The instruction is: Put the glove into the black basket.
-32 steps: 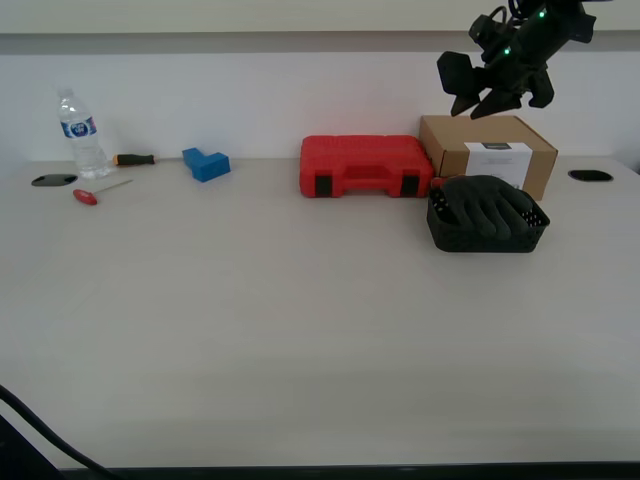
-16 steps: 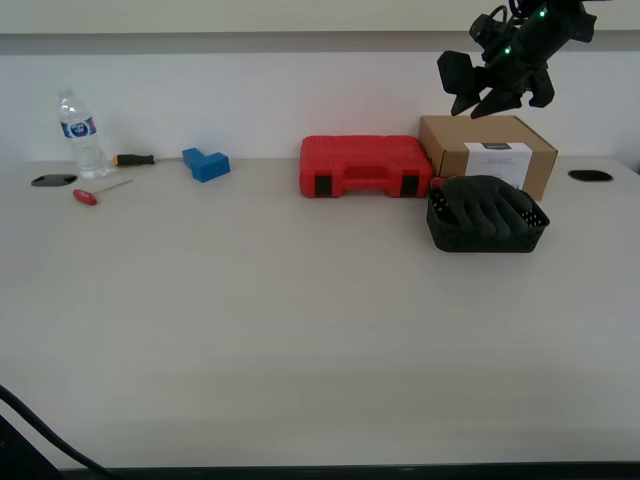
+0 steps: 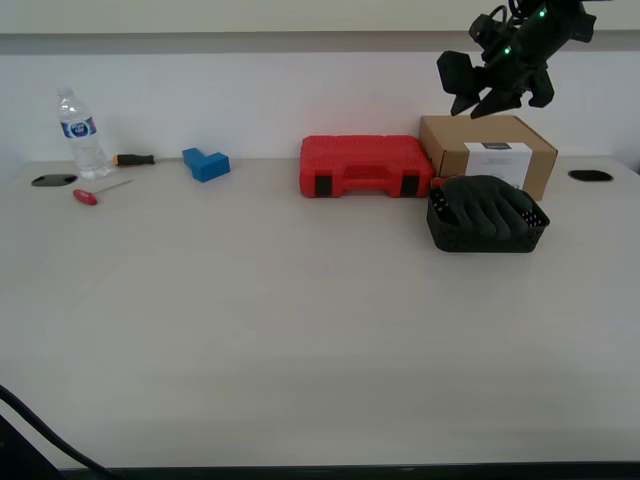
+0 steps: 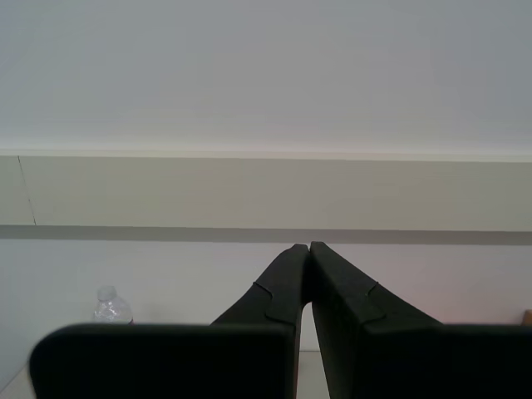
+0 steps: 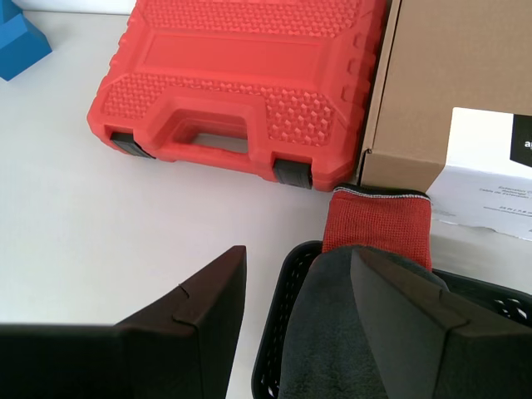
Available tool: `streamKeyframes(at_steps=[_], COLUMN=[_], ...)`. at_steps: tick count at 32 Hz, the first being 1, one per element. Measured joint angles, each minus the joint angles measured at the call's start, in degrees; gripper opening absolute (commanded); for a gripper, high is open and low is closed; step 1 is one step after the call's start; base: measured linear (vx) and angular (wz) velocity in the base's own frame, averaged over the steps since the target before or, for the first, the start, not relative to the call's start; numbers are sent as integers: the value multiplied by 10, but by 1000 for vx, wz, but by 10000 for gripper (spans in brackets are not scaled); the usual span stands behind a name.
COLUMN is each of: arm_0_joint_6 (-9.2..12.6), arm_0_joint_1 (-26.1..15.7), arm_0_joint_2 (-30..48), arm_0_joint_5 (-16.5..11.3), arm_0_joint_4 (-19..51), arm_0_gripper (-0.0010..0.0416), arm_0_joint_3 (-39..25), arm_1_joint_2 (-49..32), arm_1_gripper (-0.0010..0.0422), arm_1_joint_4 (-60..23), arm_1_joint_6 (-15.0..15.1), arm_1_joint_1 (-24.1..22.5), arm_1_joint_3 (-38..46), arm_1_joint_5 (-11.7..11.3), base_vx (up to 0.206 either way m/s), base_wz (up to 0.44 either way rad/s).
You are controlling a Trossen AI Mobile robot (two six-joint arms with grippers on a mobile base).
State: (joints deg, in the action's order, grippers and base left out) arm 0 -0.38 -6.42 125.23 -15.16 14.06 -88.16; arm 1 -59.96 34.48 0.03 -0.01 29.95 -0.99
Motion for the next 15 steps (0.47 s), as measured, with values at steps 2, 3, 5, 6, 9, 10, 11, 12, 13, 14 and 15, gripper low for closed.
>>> streamKeyframes(at_steps=[2,3,5,6,9,10,11,12,13,14,15], arm_0_joint_6=[0,0,0,0,0,0,0,0,0,0,0], arm_0_joint_1=[0,0,0,0,0,0,0,0,0,0,0], arm_0_joint_2=[0,0,0,0,0,0,0,0,0,0,0], arm_0_joint_5=[0,0,0,0,0,0,0,0,0,0,0], arm_0_joint_4=[0,0,0,0,0,0,0,0,0,0,0], arm_0_gripper=[174,174,174,174,174,174,174,174,174,174,174], arm_0_joint_3=[0,0,0,0,0,0,0,0,0,0,0], arm_1_joint_2=[0,0,0,0,0,0,0,0,0,0,0], arm_1_gripper=[0,0,0,0,0,0,0,0,0,0,0], arm_1_joint_4=[0,0,0,0,0,0,0,0,0,0,0], arm_1_joint_6=[0,0,0,0,0,0,0,0,0,0,0], arm_1_joint_1=[0,0,0,0,0,0,0,0,0,0,0], arm_1_joint_3=[0,0,0,0,0,0,0,0,0,0,0], arm_1_joint_5=[0,0,0,0,0,0,0,0,0,0,0], base_vx=[0,0,0,0,0,0,0,0,0,0,0], base_wz=[0,0,0,0,0,0,0,0,0,0,0])
